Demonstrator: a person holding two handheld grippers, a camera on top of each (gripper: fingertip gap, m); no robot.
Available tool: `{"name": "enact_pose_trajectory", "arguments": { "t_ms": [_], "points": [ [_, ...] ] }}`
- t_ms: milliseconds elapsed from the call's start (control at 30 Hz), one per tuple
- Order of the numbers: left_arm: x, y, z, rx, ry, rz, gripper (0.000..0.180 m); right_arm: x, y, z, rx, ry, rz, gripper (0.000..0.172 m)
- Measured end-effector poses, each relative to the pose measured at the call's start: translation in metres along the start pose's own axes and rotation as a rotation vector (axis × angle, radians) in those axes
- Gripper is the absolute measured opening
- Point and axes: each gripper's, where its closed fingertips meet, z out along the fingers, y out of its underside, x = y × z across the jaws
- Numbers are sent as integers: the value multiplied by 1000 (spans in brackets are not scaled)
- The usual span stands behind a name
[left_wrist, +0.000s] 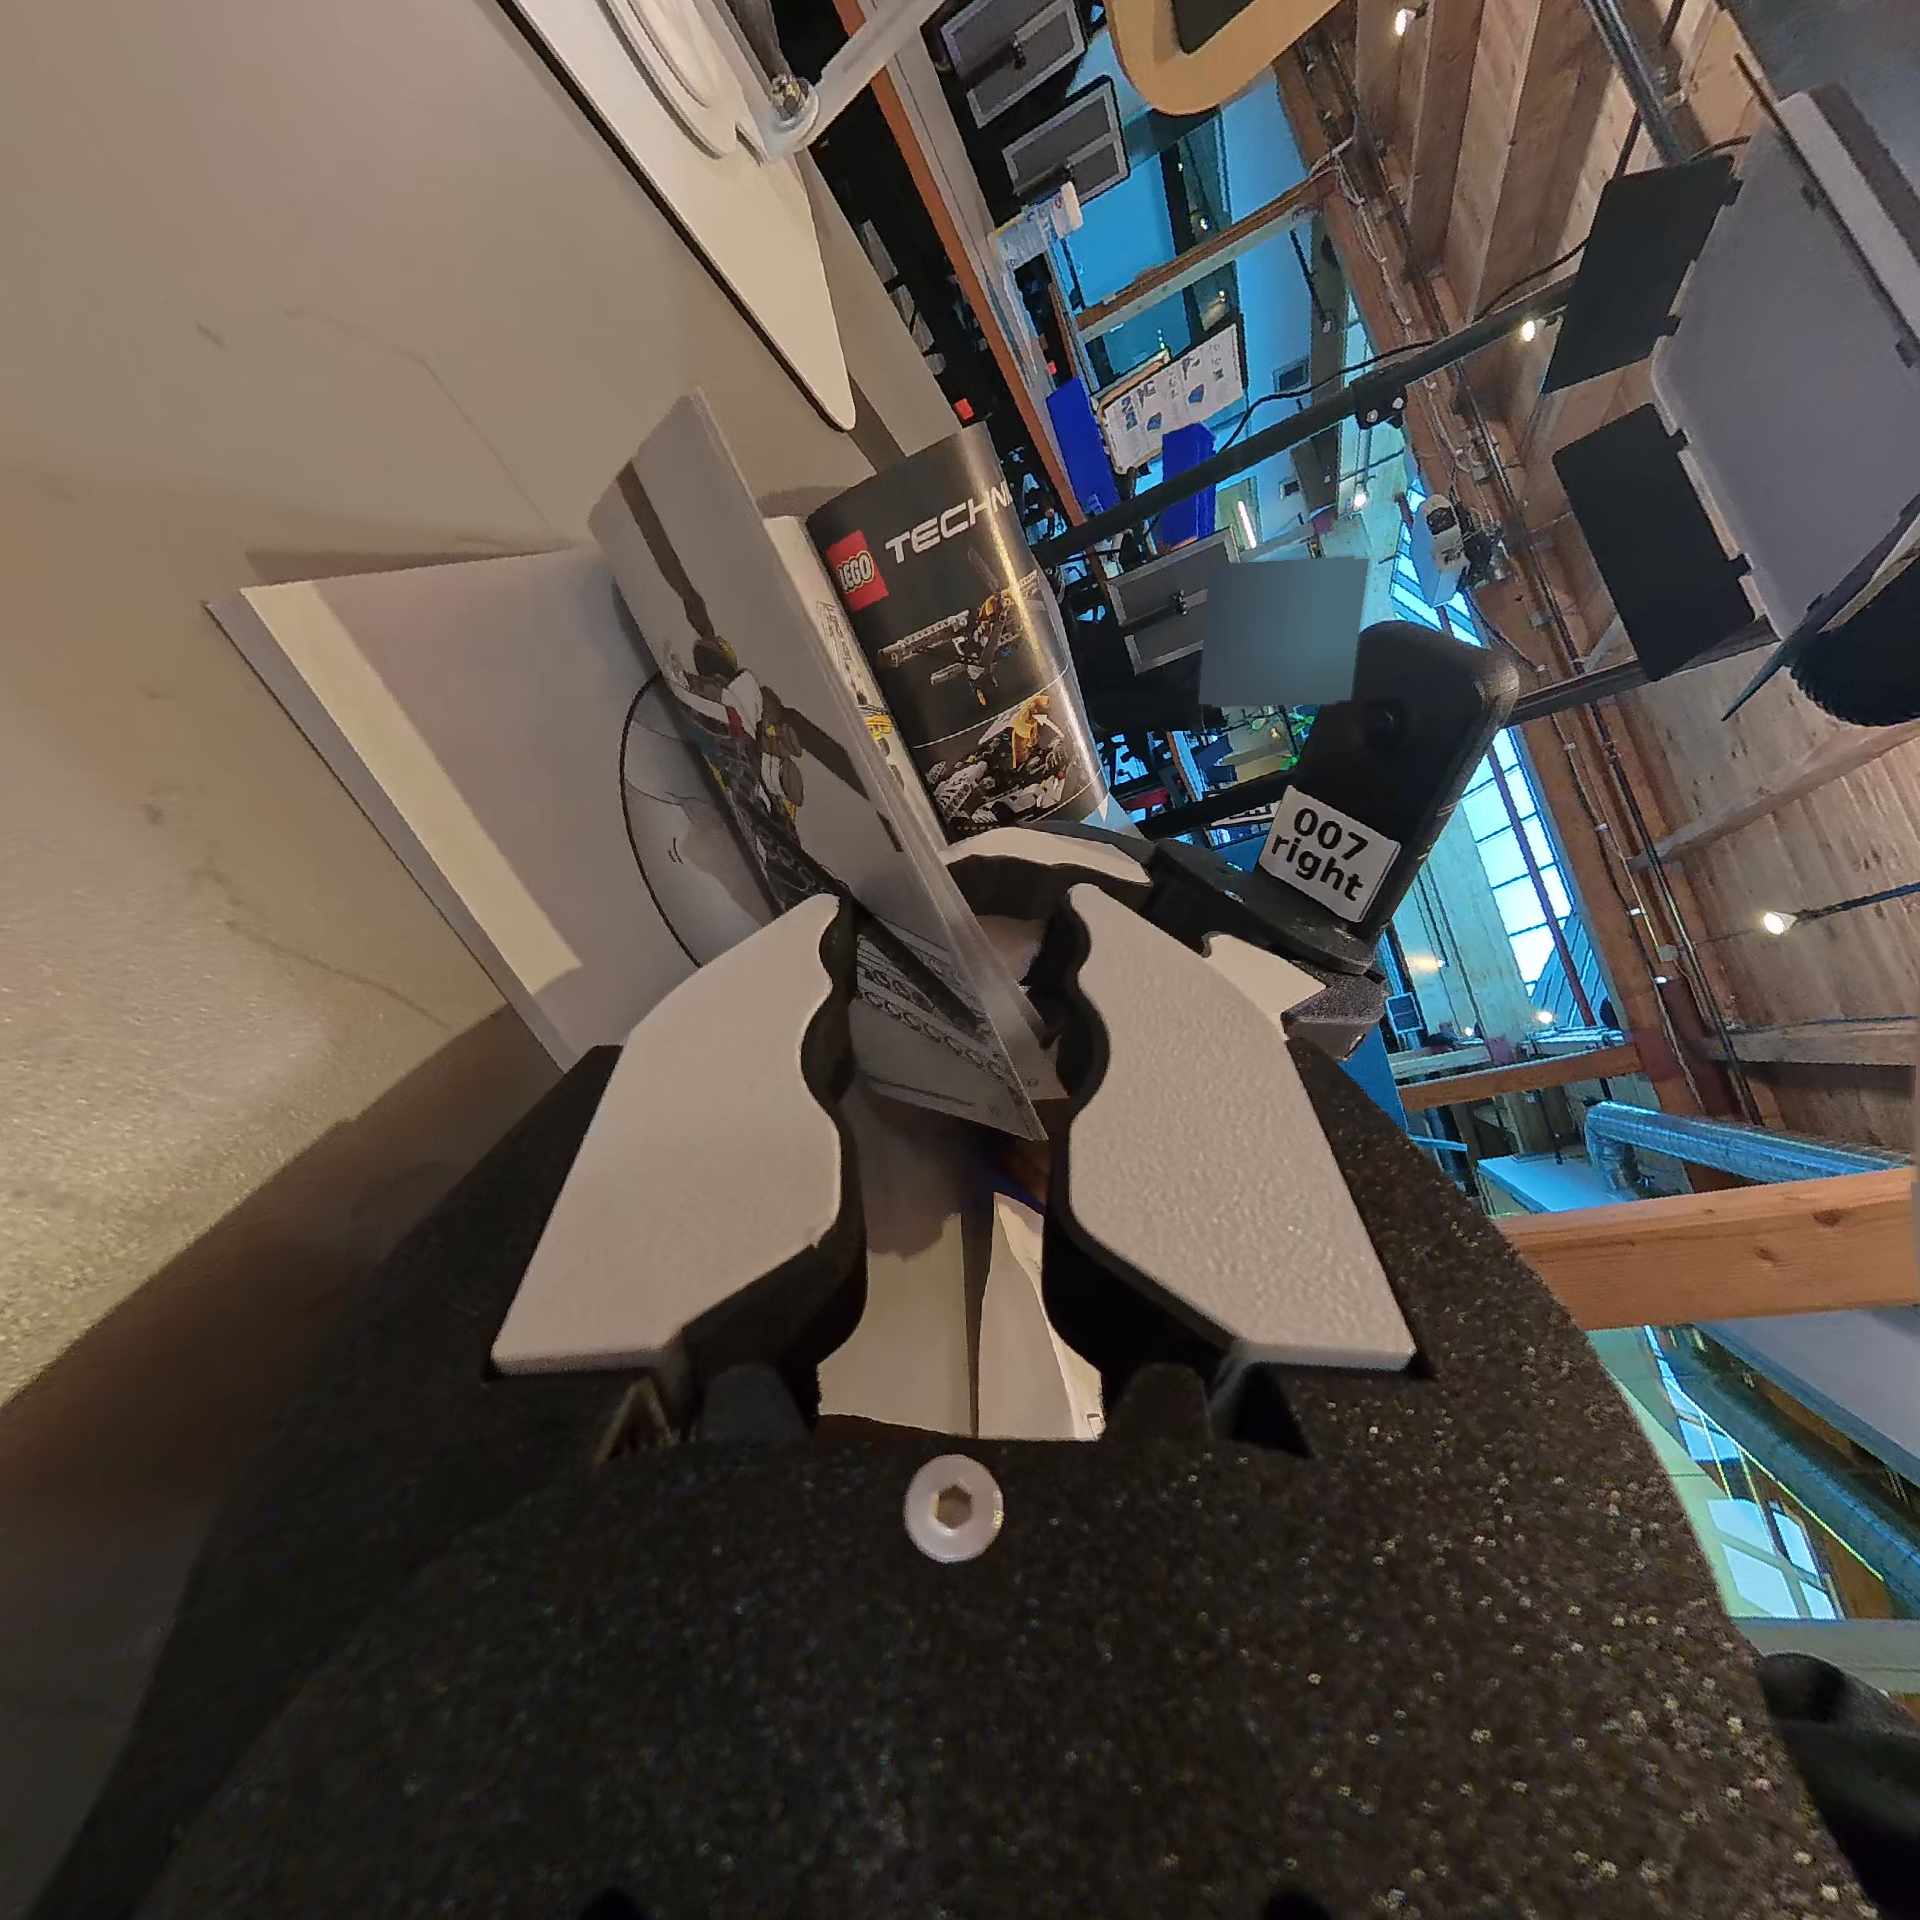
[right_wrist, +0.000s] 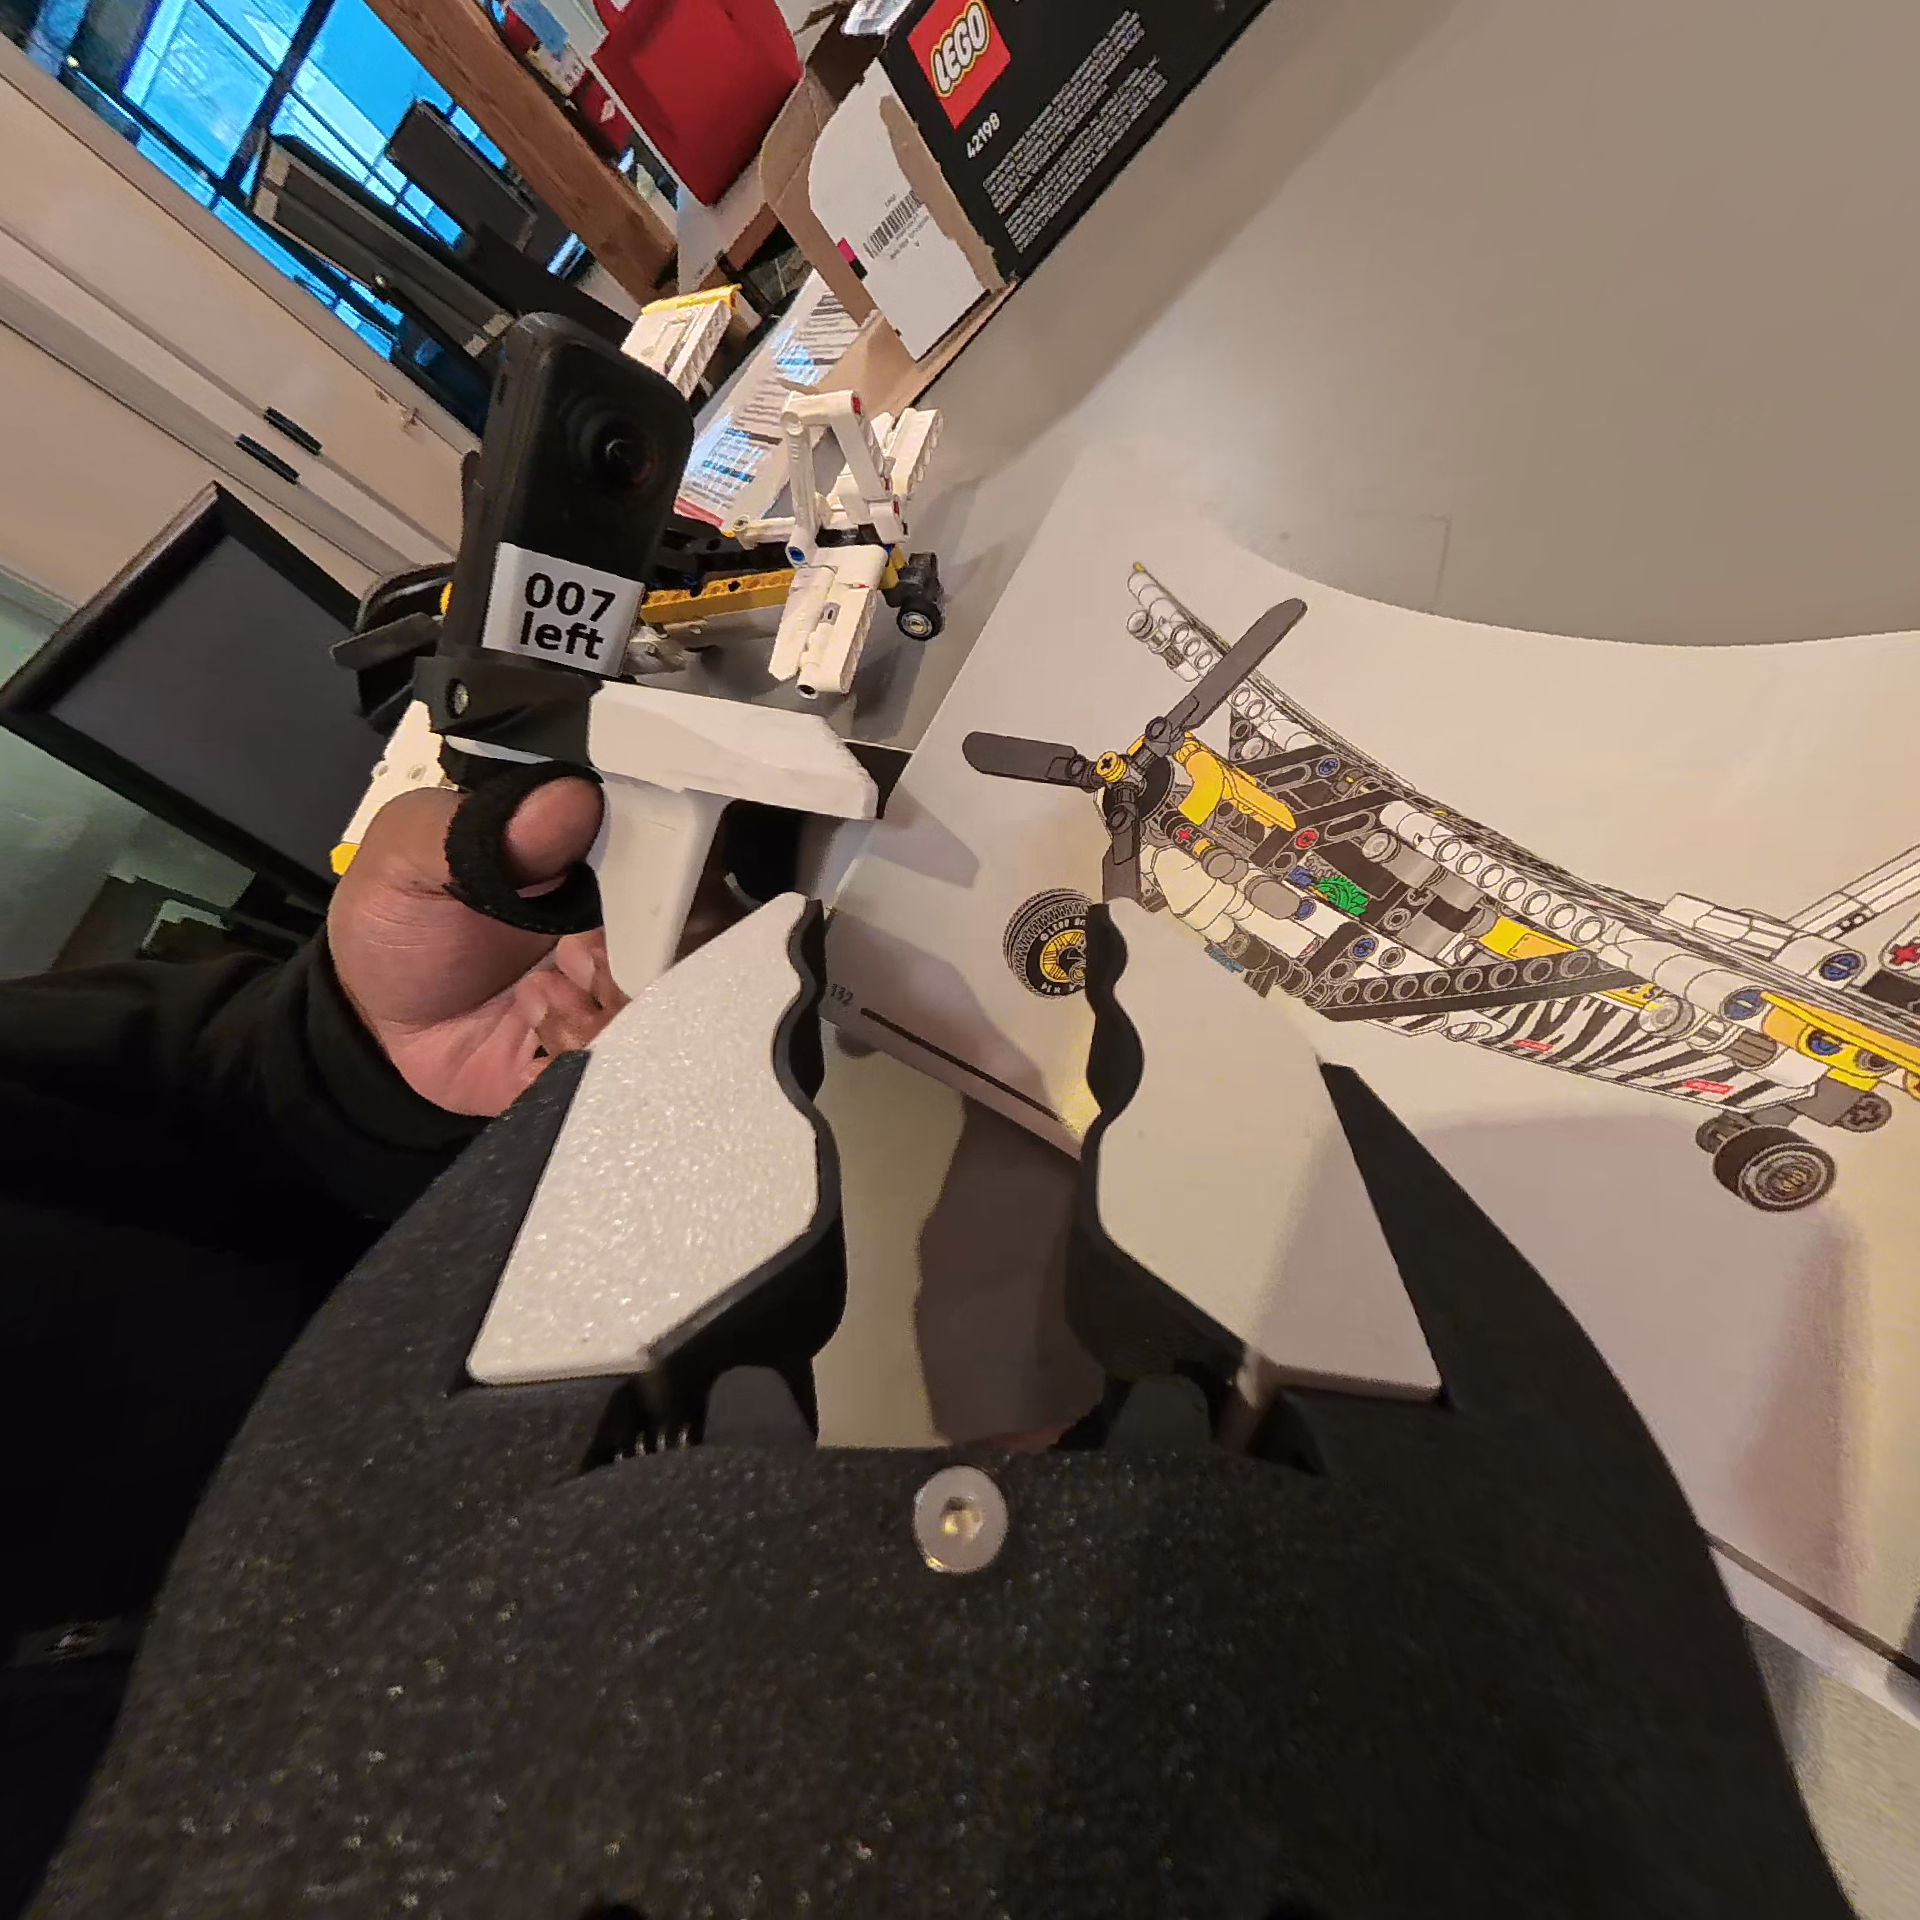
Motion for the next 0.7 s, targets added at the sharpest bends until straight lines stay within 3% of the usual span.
{"name": "enact_pose_trajectory", "arguments": {
  "t_ms": [400,700],
  "points": [
    [-1,0,0,-2,-7,0,37,4,0,-4,10,4,27,45],
    [-2,0,-1,-3,-13,-1,36,3,-1,-10,28,-12,34,23]
  ]
}}
